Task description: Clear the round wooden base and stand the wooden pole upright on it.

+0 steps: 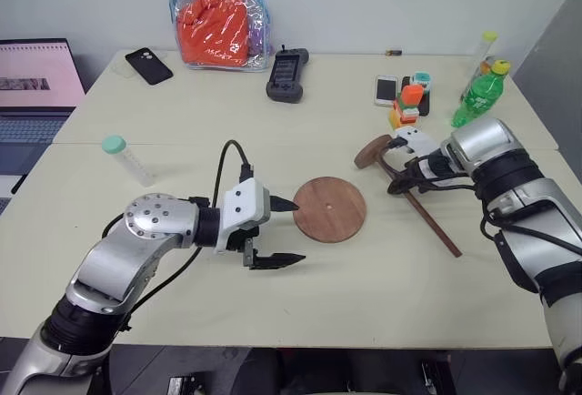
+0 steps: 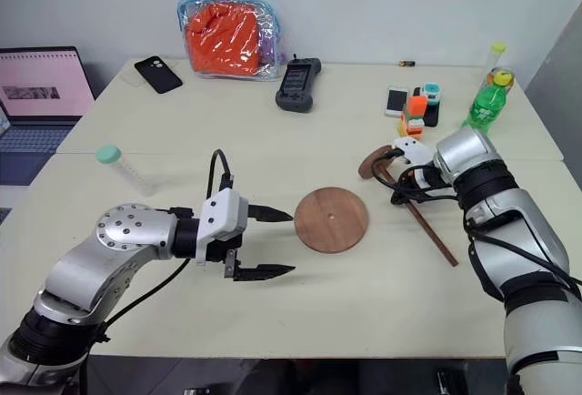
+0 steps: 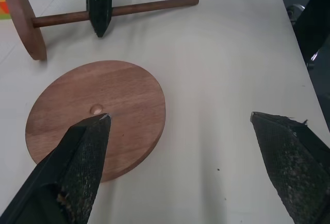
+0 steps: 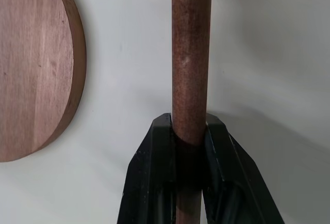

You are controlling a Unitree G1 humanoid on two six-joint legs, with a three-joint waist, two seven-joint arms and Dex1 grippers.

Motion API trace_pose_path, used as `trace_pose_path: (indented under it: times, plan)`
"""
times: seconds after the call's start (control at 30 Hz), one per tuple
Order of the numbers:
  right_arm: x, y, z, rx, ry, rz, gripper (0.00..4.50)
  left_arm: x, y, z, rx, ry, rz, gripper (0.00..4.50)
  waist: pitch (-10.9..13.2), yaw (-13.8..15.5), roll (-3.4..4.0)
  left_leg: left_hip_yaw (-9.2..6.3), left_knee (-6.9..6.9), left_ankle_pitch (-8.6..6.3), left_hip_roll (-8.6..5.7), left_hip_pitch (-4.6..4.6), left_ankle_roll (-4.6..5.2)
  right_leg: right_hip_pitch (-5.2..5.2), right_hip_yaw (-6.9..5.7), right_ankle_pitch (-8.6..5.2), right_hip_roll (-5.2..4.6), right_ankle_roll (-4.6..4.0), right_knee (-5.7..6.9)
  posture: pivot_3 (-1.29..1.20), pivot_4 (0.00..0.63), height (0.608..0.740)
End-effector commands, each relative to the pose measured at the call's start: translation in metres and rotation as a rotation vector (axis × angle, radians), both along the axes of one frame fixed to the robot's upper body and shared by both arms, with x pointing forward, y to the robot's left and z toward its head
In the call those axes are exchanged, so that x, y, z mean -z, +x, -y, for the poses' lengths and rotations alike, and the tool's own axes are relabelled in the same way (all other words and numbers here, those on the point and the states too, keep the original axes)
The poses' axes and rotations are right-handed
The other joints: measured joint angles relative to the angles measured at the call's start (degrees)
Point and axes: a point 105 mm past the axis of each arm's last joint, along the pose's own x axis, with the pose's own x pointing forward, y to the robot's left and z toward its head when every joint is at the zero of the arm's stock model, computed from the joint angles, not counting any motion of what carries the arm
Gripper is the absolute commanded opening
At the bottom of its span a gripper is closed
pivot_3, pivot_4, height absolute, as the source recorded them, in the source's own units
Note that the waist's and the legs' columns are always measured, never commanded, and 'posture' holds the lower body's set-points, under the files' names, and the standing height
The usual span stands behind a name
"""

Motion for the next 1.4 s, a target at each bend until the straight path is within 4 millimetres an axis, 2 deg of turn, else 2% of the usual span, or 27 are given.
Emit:
trace_pose_path:
  times: [0.03,0.17,0.23,0.33,0.37,0.43,0.47,0.5,0.6,0.77,0.87,1.03,1.17,1.4]
  plan:
    - [-0.023,0.002,-0.003,0.028,0.053,0.045,0.26,-0.008,-0.001,0.000,0.013,-0.011,0.016,4.50,0.0,0.0,0.00,0.00,0.00,0.00,0.00,0.00,0.00,0.00,0.00,0.00,0.00,0.00,0.00,0.00,0.150,0.740]
    - [-0.042,0.001,-0.010,0.048,0.113,0.084,0.26,-0.011,0.003,-0.006,0.005,-0.011,-0.004,4.50,0.0,0.0,0.00,0.00,0.00,0.00,0.00,0.00,0.01,0.00,0.00,0.00,0.00,0.00,0.02,0.00,0.150,0.740]
    - [-0.070,0.001,-0.018,0.049,0.190,0.157,0.26,-0.016,0.013,-0.015,-0.030,-0.012,0.003,4.50,0.0,0.0,0.02,-0.01,0.00,-0.01,0.01,-0.01,0.02,-0.02,-0.01,0.00,0.00,0.00,0.03,0.00,0.150,0.740]
    - [-0.092,-0.003,-0.022,0.001,0.203,0.279,0.26,-0.021,0.021,-0.021,-0.058,-0.020,0.006,4.50,0.0,0.0,0.02,-0.01,0.00,0.00,-0.01,-0.05,0.02,-0.06,-0.02,0.00,0.02,0.00,0.09,0.00,0.150,0.740]
    - [-0.107,-0.006,-0.028,-0.024,0.249,0.346,0.26,-0.023,0.023,-0.024,-0.071,-0.025,0.008,4.50,0.0,0.0,0.02,-0.02,0.00,0.00,-0.01,-0.04,0.02,-0.06,-0.02,0.00,0.02,0.00,0.08,0.00,0.150,0.740]
    - [-0.148,-0.016,-0.047,-0.120,0.319,0.647,0.26,-0.024,0.030,-0.042,-0.137,-0.033,-0.004,4.50,0.0,0.1,0.00,-0.03,-0.01,0.00,-0.02,-0.05,0.02,-0.06,-0.04,0.00,0.02,0.00,0.04,0.00,0.150,0.740]
    - [-0.166,-0.034,-0.058,-0.190,0.446,0.795,0.26,-0.025,0.028,-0.047,-0.160,-0.029,-0.015,4.50,0.0,0.1,0.00,-0.02,-0.03,0.00,-0.02,-0.05,0.02,-0.05,-0.04,0.00,0.02,0.00,0.02,0.00,0.150,0.740]
    - [-0.170,-0.047,-0.061,-0.230,0.478,0.922,0.26,-0.025,0.026,-0.050,-0.173,-0.021,-0.021,4.50,0.0,0.0,-0.01,-0.04,0.00,-0.01,0.03,-0.08,0.03,-0.05,-0.05,0.00,0.01,0.00,0.04,0.00,0.150,0.740]
    - [-0.164,-0.068,-0.083,-0.250,0.551,1.080,0.26,-0.025,0.024,-0.066,-0.194,0.006,-0.026,4.50,0.0,-0.6,0.00,-0.16,-0.10,0.00,0.15,-0.08,0.01,-0.08,-0.17,0.00,0.04,0.01,0.09,0.00,0.150,0.740]
    - [-0.159,-0.098,-0.113,-0.298,0.701,1.281,0.26,-0.024,0.015,-0.069,-0.198,0.013,-0.037,4.50,0.0,-0.8,0.01,-0.05,0.01,0.08,0.02,0.04,-0.11,-0.10,-0.04,-0.01,0.01,0.01,0.47,0.00,0.150,0.740]
    - [-0.154,-0.104,-0.130,-0.301,0.804,1.310,0.26,-0.023,0.010,-0.072,-0.186,0.027,-0.048,4.50,0.0,-0.8,0.00,-0.11,0.02,0.12,0.00,0.08,-0.16,-0.09,-0.07,-0.01,0.03,0.01,0.56,0.00,0.150,0.740]
    - [-0.127,-0.097,-0.140,-0.298,0.837,1.324,0.26,-0.020,0.012,-0.056,-0.171,0.023,0.035,4.50,0.0,-0.7,-0.01,-0.15,-0.01,0.15,0.04,0.15,-0.20,-0.08,-0.09,-0.02,0.05,0.00,0.61,0.00,0.150,0.740]
    - [-0.113,-0.091,-0.138,-0.288,0.824,1.335,0.26,-0.021,0.009,-0.048,-0.151,-0.018,0.024,4.50,0.0,-0.7,-0.01,-0.11,0.01,0.21,0.00,0.16,-0.29,-0.07,-0.07,-0.02,0.06,0.00,0.64,0.00,0.150,0.740]
    - [-0.100,-0.090,-0.143,-0.325,0.778,1.339,0.26,-0.011,0.007,-0.055,-0.117,0.071,0.021,4.50,0.0,-0.9,-0.01,-0.12,-0.01,0.22,0.03,0.19,-0.31,-0.08,-0.07,-0.02,0.09,-0.01,0.64,0.00,0.150,0.740]
